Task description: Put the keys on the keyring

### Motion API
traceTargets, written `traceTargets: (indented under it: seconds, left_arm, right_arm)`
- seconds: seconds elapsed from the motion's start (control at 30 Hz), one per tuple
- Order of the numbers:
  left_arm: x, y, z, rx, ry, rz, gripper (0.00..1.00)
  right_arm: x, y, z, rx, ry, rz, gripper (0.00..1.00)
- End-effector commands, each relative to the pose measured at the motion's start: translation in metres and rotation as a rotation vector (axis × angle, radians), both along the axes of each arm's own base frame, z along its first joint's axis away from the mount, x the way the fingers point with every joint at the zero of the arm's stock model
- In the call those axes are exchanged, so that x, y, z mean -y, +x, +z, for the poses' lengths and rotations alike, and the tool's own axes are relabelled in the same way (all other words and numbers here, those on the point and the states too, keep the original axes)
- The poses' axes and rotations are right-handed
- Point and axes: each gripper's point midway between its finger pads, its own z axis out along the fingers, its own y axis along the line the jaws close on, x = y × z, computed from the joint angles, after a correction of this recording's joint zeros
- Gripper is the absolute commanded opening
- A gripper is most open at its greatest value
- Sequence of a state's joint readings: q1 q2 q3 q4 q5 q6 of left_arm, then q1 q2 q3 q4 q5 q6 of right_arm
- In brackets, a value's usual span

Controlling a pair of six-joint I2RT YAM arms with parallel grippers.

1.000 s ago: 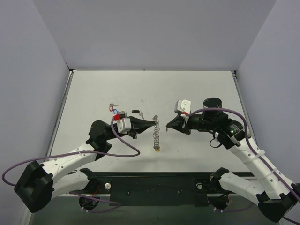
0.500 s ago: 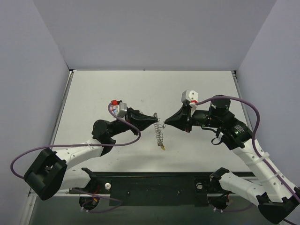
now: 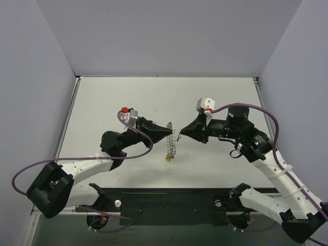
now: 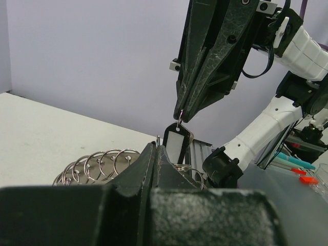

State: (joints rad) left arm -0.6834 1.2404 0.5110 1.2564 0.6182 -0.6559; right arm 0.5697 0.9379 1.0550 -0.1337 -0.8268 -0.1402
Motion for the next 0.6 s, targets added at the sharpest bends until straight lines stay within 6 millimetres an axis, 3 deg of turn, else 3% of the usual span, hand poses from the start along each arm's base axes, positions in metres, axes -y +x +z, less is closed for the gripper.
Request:
traceTargets:
  seconds: [0.0, 0.57]
  left_arm:
    - [-0.017, -0.02, 0.062, 0.198, -0.181, -0.018, 0.0]
    - [-0.017, -0.022, 0.062, 0.203, -0.185, -0.03, 0.0]
  right_arm:
    - [-0.002, 0.003, 0.002, 0.028, 0.008, 0.0, 0.0]
    - [-0.015, 0.007, 0.0, -0.009, 0.044, -0.001, 0.0]
